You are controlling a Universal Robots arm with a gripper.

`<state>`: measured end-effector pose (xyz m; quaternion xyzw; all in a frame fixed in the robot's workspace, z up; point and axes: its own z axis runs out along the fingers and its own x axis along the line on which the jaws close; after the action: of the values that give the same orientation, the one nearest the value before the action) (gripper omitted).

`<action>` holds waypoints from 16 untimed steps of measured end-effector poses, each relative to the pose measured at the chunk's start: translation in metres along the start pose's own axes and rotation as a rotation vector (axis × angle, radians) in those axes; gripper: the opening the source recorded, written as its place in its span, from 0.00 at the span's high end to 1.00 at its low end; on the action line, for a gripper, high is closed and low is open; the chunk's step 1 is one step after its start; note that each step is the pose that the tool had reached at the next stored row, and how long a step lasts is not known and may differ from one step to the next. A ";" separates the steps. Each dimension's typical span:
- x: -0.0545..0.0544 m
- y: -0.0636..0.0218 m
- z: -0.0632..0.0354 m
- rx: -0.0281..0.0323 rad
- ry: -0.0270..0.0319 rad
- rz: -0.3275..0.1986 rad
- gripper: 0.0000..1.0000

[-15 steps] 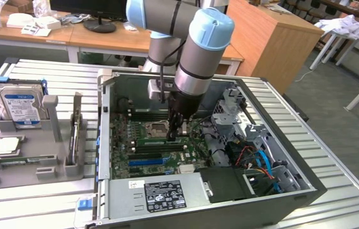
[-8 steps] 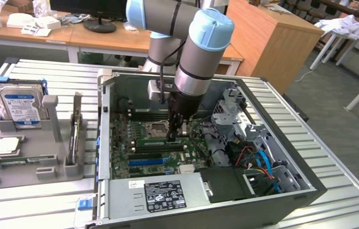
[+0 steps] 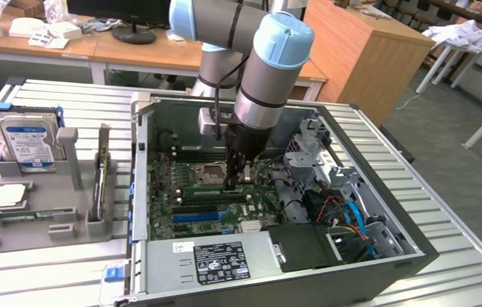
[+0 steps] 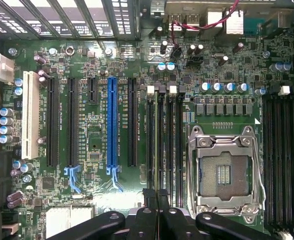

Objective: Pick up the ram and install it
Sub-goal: 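Insert the ram into the slot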

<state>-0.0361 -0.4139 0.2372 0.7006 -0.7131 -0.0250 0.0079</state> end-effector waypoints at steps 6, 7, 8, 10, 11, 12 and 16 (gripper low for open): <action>0.001 0.0002 0.0001 0.0000 -0.0002 0.000 0.89; 0.001 0.0002 0.0001 0.0001 -0.0002 0.000 0.89; 0.001 0.0002 0.0001 0.0001 -0.0002 0.000 0.89; 0.002 0.0002 0.0001 0.0000 -0.0002 0.000 0.89; 0.002 0.0002 0.0001 0.0001 -0.0002 0.000 0.89; 0.002 0.0002 0.0000 0.0001 -0.0002 0.000 0.89; 0.002 0.0002 0.0006 0.0001 0.0001 0.000 0.89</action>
<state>-0.0364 -0.4162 0.2365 0.7005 -0.7131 -0.0249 0.0079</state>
